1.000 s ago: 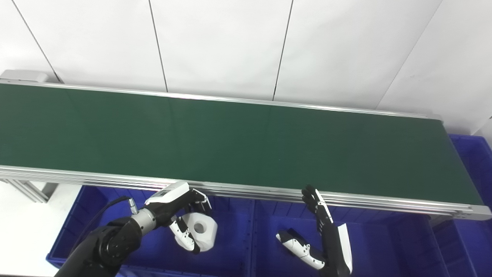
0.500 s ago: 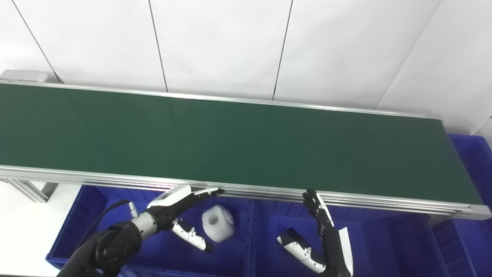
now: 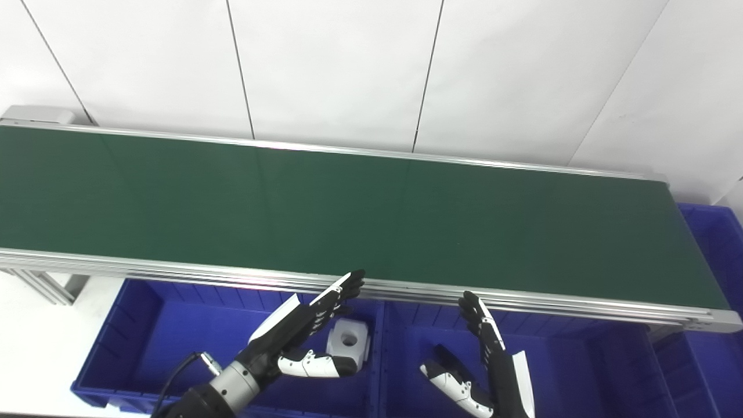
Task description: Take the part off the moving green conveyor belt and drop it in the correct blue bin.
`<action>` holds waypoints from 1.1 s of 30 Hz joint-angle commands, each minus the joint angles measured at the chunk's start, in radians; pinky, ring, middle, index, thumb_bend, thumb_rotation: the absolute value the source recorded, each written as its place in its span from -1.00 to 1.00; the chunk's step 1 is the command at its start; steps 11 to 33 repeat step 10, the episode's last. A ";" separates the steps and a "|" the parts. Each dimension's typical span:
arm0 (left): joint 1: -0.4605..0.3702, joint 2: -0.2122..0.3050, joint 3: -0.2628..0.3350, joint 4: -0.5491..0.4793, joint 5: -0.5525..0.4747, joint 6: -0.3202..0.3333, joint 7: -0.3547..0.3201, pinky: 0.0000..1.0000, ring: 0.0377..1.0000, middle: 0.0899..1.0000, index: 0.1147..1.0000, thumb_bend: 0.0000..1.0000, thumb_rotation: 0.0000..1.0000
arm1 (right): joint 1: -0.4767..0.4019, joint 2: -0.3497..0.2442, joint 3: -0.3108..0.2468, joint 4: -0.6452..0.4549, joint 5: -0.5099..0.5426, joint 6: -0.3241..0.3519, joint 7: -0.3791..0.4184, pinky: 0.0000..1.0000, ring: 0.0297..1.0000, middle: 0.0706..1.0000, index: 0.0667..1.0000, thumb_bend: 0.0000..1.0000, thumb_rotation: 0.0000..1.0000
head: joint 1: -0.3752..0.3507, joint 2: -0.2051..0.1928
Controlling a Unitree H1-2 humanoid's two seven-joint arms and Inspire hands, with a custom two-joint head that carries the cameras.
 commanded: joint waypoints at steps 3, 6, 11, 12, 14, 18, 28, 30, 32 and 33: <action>0.015 -0.009 0.039 -0.008 -0.017 -0.015 0.046 0.95 1.00 1.00 1.00 0.67 0.23 | 0.003 -0.002 0.004 -0.022 -0.004 -0.050 0.004 0.82 0.80 0.80 0.86 0.71 0.05 | -0.005 -0.005; 0.033 -0.016 0.051 -0.011 0.002 -0.003 0.075 0.98 1.00 1.00 1.00 0.64 0.25 | 0.003 -0.004 0.005 -0.020 -0.002 -0.046 0.006 0.82 0.81 0.80 0.86 0.72 0.04 | -0.009 -0.009; 0.045 -0.016 0.045 -0.010 0.041 0.002 0.095 1.00 1.00 1.00 1.00 0.63 0.22 | 0.006 -0.008 0.005 -0.014 -0.007 -0.051 0.004 0.80 0.81 0.81 0.87 0.72 0.03 | -0.005 -0.019; 0.045 -0.016 0.045 -0.010 0.041 0.002 0.095 1.00 1.00 1.00 1.00 0.63 0.22 | 0.006 -0.008 0.005 -0.014 -0.007 -0.051 0.004 0.80 0.81 0.81 0.87 0.72 0.03 | -0.005 -0.019; 0.045 -0.016 0.045 -0.010 0.041 0.002 0.095 1.00 1.00 1.00 1.00 0.63 0.22 | 0.006 -0.008 0.005 -0.014 -0.007 -0.051 0.004 0.80 0.81 0.81 0.87 0.72 0.03 | -0.005 -0.019; 0.045 -0.016 0.045 -0.010 0.041 0.002 0.095 1.00 1.00 1.00 1.00 0.63 0.22 | 0.006 -0.008 0.005 -0.014 -0.007 -0.051 0.004 0.80 0.81 0.81 0.87 0.72 0.03 | -0.005 -0.019; 0.045 -0.016 0.045 -0.010 0.041 0.002 0.095 1.00 1.00 1.00 1.00 0.63 0.22 | 0.006 -0.008 0.005 -0.014 -0.007 -0.051 0.004 0.80 0.81 0.81 0.87 0.72 0.03 | -0.005 -0.019; 0.045 -0.016 0.045 -0.010 0.041 0.002 0.095 1.00 1.00 1.00 1.00 0.63 0.22 | 0.006 -0.008 0.005 -0.014 -0.007 -0.051 0.004 0.80 0.81 0.81 0.87 0.72 0.03 | -0.005 -0.019; 0.045 -0.016 0.045 -0.010 0.041 0.002 0.095 1.00 1.00 1.00 1.00 0.63 0.22 | 0.006 -0.008 0.005 -0.014 -0.007 -0.051 0.004 0.80 0.81 0.81 0.87 0.72 0.03 | -0.005 -0.019; 0.045 -0.016 0.045 -0.010 0.041 0.002 0.095 1.00 1.00 1.00 1.00 0.63 0.22 | 0.006 -0.008 0.005 -0.014 -0.007 -0.051 0.004 0.80 0.81 0.81 0.87 0.72 0.03 | -0.005 -0.019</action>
